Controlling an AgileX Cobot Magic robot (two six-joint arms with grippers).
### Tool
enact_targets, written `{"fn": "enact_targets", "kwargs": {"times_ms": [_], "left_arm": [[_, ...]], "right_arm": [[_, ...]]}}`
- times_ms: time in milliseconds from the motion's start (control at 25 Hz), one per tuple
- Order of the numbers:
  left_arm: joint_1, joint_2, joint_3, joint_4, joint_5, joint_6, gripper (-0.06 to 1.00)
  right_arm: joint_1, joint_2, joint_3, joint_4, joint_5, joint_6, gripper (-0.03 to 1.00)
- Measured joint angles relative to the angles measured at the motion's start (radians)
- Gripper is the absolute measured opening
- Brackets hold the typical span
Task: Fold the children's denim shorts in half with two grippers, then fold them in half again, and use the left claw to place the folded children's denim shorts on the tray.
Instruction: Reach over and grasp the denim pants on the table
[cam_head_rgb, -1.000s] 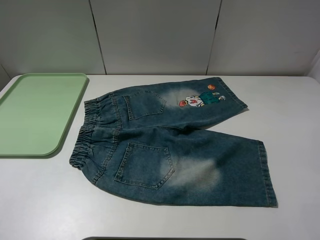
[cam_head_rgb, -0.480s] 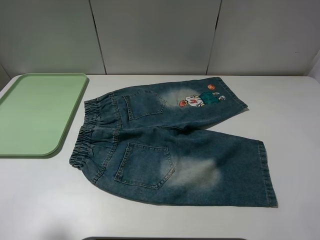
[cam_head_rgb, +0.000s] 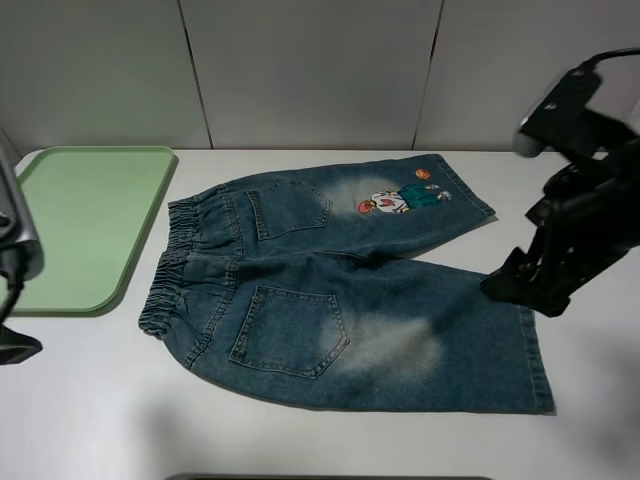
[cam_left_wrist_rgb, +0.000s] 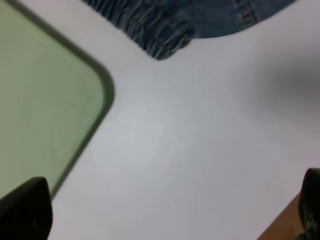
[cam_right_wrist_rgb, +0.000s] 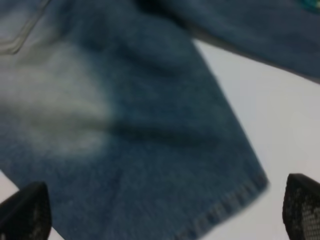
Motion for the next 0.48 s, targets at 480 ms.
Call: {"fn": "enact_targets", "kwargs": {"times_ms": [480], "left_arm": [[-0.014,0.425,0.0,0.0,-0.177,0.156,0.97]], "right_arm": [[0.13,0.235,0.0,-0.079,-0.092,-0.007,0.7]]}}
